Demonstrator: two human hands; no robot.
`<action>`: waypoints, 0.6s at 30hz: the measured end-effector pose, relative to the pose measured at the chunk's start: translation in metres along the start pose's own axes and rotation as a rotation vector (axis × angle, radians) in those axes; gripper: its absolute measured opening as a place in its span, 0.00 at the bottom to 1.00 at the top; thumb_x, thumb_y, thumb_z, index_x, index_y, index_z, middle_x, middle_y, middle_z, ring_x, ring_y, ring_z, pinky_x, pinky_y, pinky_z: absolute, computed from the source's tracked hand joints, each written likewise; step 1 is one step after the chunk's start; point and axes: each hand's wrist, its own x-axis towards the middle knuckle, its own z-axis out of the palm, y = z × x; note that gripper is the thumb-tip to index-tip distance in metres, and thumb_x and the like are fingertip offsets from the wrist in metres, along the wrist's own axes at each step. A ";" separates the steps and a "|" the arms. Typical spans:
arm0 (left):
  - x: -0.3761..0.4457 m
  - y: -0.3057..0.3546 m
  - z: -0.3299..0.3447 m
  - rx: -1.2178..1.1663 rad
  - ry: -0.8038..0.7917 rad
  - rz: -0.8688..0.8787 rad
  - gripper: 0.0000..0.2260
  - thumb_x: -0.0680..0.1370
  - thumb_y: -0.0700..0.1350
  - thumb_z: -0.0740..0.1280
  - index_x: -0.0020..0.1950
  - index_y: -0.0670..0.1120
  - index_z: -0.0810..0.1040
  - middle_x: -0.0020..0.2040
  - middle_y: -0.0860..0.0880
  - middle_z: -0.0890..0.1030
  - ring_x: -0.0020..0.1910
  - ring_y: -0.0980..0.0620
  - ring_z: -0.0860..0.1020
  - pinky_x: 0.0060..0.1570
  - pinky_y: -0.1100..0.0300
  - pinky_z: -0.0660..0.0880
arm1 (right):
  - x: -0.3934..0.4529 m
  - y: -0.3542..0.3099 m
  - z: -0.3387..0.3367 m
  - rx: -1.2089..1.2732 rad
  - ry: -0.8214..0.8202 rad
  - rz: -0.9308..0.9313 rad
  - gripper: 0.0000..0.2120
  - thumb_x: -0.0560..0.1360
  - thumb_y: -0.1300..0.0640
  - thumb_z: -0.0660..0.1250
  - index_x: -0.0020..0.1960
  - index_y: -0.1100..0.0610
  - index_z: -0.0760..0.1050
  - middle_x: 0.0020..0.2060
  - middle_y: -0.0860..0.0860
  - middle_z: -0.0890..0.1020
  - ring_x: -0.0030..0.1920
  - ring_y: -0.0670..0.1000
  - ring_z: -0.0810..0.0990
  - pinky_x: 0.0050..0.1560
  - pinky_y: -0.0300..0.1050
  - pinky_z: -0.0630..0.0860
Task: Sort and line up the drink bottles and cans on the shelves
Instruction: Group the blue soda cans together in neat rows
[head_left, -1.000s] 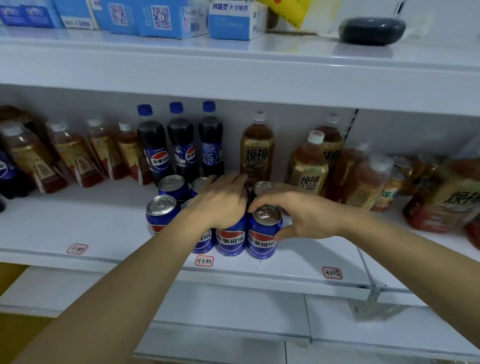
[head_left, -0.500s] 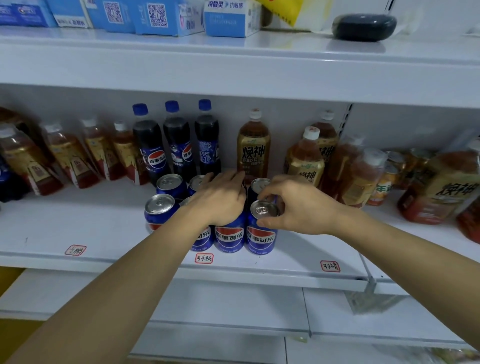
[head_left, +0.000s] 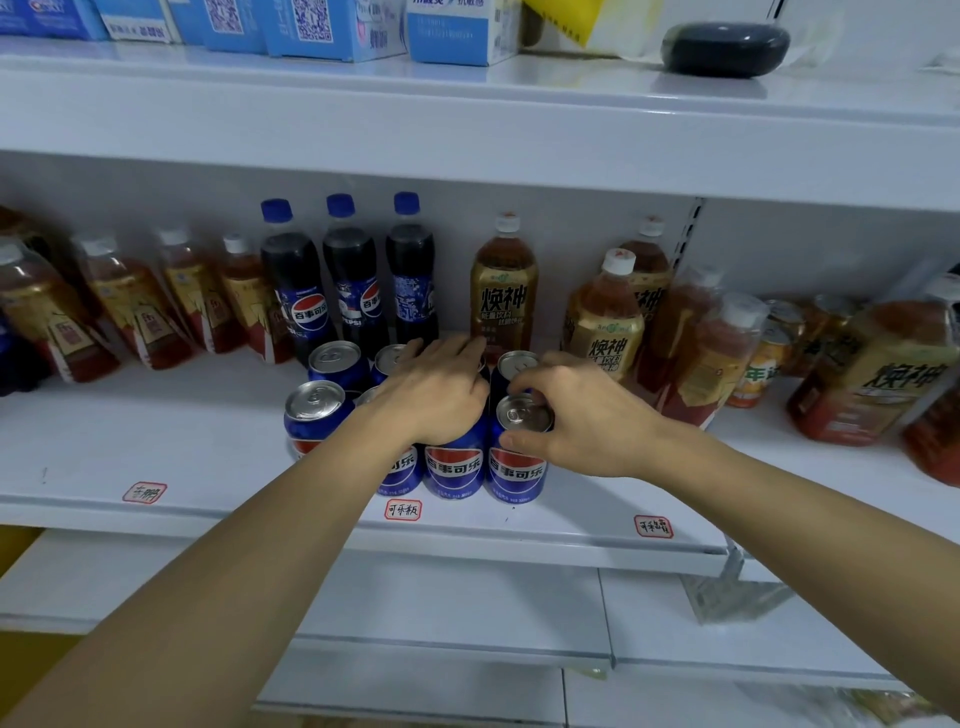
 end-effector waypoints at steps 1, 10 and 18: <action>0.000 0.000 0.000 -0.001 -0.004 -0.003 0.26 0.85 0.50 0.54 0.83 0.46 0.56 0.82 0.47 0.59 0.80 0.46 0.60 0.78 0.44 0.54 | 0.000 0.000 -0.001 0.001 -0.011 -0.010 0.17 0.74 0.46 0.75 0.57 0.55 0.81 0.45 0.45 0.73 0.43 0.45 0.74 0.44 0.39 0.73; 0.001 0.000 0.000 0.004 -0.001 -0.002 0.26 0.84 0.50 0.54 0.82 0.45 0.56 0.82 0.47 0.59 0.79 0.46 0.61 0.77 0.44 0.55 | 0.000 0.005 -0.004 0.062 -0.073 -0.012 0.21 0.74 0.48 0.76 0.66 0.52 0.79 0.49 0.45 0.73 0.48 0.45 0.75 0.48 0.35 0.73; 0.000 0.001 0.000 0.007 0.003 -0.001 0.26 0.85 0.50 0.54 0.83 0.46 0.56 0.82 0.47 0.60 0.79 0.46 0.61 0.77 0.44 0.54 | -0.003 0.005 -0.001 0.045 -0.038 -0.002 0.23 0.75 0.46 0.75 0.66 0.54 0.79 0.48 0.46 0.73 0.47 0.46 0.74 0.46 0.36 0.71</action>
